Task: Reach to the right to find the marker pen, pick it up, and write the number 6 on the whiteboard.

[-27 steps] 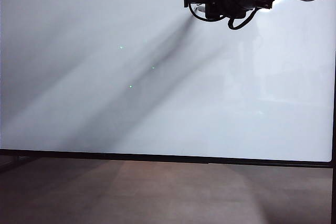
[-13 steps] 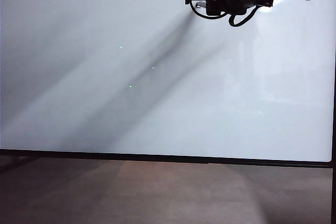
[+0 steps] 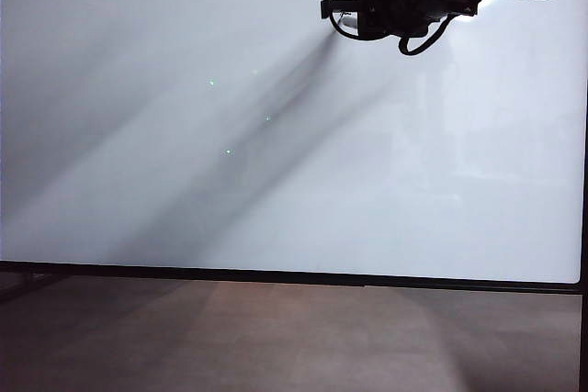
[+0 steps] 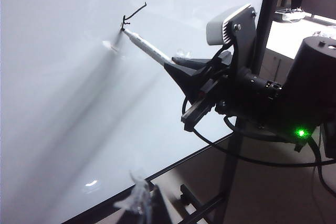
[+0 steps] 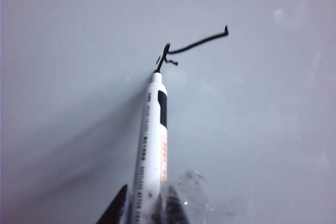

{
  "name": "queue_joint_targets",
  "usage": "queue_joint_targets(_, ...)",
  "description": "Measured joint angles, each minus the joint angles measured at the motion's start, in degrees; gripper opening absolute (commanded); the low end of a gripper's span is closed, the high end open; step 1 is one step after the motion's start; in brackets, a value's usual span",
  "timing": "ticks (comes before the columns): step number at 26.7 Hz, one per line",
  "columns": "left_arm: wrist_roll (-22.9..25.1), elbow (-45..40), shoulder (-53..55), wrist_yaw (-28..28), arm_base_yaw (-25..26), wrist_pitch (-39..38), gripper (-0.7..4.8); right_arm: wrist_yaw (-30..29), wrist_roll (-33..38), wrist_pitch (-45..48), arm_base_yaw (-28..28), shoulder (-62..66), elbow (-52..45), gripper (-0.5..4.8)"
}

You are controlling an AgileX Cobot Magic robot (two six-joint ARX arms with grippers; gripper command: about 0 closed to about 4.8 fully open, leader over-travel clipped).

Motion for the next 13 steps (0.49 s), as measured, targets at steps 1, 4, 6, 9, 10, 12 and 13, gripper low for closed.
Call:
queue_joint_targets(1, 0.00, 0.00, 0.02, 0.00, 0.00, 0.04, -0.07, 0.00, 0.04, -0.46, 0.00, -0.02, 0.00, -0.01)
queue_joint_targets(4, 0.00, 0.00, 0.02, 0.00, 0.00, 0.33, -0.07, -0.15, 0.46, -2.14, 0.00, -0.04, 0.04, -0.01)
queue_joint_targets(6, 0.00, 0.00, 0.00, 0.00, 0.00, 0.44, -0.07, -0.31, 0.94, -3.56, 0.02, -0.04, 0.04, -0.01)
queue_joint_targets(9, 0.00, 0.00, 0.02, 0.00, 0.00, 0.44, -0.07, -0.44, 1.64, -5.46, 0.04, -0.04, 0.04, -0.01)
queue_joint_targets(10, 0.00, 0.00, 0.00, 0.00, 0.00, 0.44, -0.07, -0.44, 1.73, -6.03, 0.07, -0.04, 0.04, -0.01)
queue_joint_targets(12, 0.00, 0.00, 0.02, 0.00, 0.00, 0.44, -0.07, -0.48, 1.77, -7.02, 0.07, -0.04, 0.04, -0.01)
queue_joint_targets(13, 0.00, 0.00, 0.02, 0.00, 0.00, 0.44, -0.07, -0.48, 1.77, -7.48, 0.07, -0.04, 0.04, -0.01)
